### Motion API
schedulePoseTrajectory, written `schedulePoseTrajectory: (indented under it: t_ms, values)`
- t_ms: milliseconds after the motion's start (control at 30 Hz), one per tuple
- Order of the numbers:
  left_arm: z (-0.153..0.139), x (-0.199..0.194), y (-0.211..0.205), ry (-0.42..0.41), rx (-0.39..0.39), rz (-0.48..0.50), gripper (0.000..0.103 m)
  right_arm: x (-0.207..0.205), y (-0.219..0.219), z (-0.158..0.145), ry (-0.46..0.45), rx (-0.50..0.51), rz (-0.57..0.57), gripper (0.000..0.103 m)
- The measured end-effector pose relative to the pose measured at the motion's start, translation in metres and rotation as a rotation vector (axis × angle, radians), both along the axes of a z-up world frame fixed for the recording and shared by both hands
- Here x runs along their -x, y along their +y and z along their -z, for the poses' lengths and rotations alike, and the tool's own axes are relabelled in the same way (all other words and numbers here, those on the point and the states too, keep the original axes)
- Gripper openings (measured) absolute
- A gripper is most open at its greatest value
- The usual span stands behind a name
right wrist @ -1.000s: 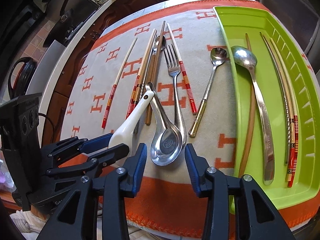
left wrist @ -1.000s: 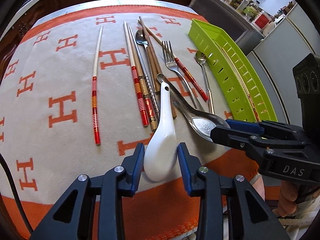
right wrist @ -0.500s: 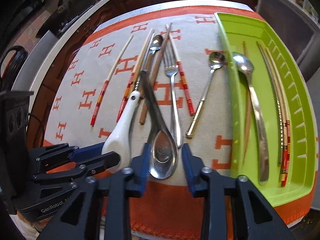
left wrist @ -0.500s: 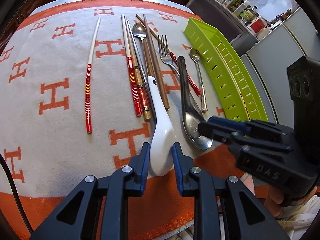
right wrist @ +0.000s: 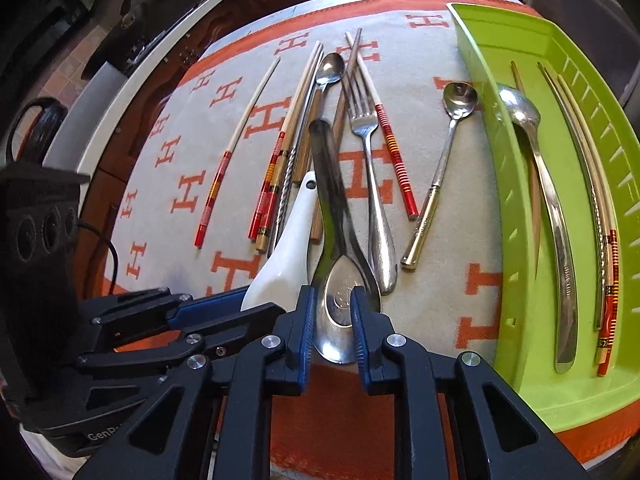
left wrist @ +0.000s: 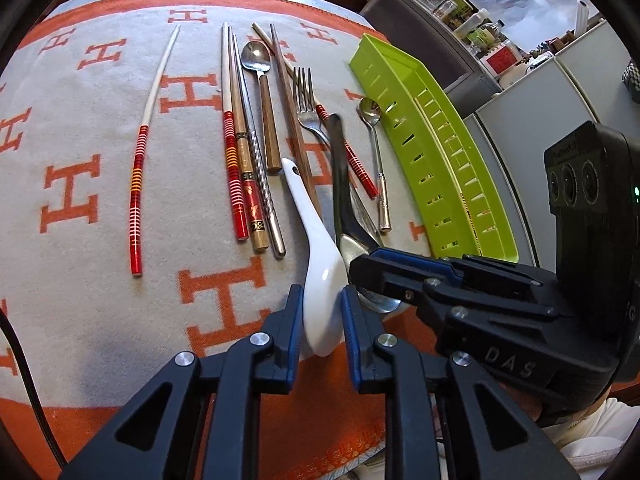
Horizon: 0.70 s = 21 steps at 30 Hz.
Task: Organize utensils
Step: 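Carry the white ceramic spoon and silver spoon into the green tray with both tools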
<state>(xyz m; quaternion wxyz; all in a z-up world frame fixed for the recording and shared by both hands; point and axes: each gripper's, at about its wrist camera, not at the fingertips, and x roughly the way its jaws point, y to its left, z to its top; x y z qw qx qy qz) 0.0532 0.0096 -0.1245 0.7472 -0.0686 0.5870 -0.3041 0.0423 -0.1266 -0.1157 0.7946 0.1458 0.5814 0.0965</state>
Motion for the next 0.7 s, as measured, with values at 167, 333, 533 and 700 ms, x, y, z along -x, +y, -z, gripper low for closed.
schedulePoseTrajectory:
  t_ms: [167, 333, 533, 700]
  values:
    - [-0.013, 0.003, 0.003, -0.066, -0.026, -0.016, 0.004, -0.009, -0.006, -0.005, -0.024, 0.019, 0.015, 0.021]
    - [-0.019, 0.003, 0.015, -0.08, -0.029, -0.051, 0.004, -0.015, -0.002, -0.006, -0.038, 0.079, -0.024, 0.024]
    - [-0.019, 0.002, 0.028, -0.08, -0.025, -0.082, 0.004, -0.009, 0.016, -0.003, -0.056, 0.178, -0.076, 0.026]
    - [-0.02, 0.002, 0.03, -0.074, -0.013, -0.085, 0.004, 0.001, 0.027, -0.004, -0.058, 0.219, -0.116, 0.026]
